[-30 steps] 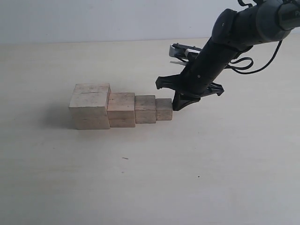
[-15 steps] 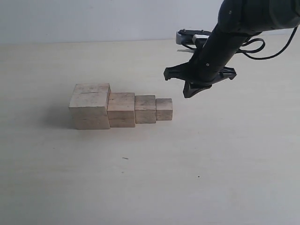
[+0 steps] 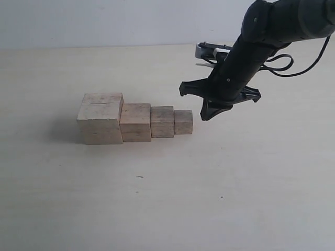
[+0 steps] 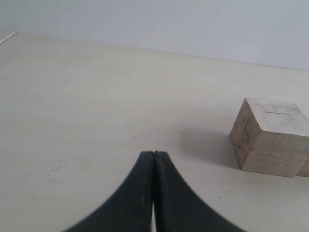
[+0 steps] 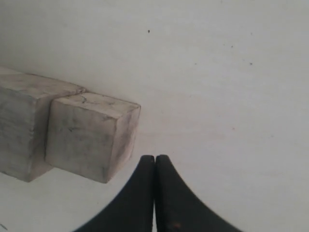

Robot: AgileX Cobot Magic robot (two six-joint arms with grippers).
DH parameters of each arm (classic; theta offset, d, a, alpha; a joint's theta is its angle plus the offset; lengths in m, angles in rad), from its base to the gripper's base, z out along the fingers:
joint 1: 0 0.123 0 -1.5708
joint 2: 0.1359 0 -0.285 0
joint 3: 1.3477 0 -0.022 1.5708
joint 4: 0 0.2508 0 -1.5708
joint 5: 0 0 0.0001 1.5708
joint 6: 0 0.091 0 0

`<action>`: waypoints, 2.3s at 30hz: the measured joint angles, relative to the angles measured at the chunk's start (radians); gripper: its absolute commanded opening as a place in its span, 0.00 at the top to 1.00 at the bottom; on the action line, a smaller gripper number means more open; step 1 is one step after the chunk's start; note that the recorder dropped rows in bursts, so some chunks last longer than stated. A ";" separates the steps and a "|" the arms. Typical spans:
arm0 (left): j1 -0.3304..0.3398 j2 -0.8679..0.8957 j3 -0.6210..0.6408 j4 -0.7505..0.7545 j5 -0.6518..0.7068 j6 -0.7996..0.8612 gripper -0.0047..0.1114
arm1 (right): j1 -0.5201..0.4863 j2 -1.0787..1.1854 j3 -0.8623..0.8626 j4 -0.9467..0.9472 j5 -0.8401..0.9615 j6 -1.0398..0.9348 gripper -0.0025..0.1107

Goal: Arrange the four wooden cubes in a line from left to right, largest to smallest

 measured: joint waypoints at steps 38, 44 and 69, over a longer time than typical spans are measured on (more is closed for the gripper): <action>0.000 0.000 0.000 0.000 0.000 0.000 0.96 | 0.000 0.030 0.004 0.130 -0.015 -0.139 0.98; 0.000 0.000 0.000 0.000 0.000 0.000 0.96 | 0.000 0.023 0.004 0.045 -0.015 -0.093 0.98; 0.000 0.000 0.000 0.000 0.000 0.000 0.96 | 0.012 -0.926 0.399 0.014 -0.217 -0.015 0.98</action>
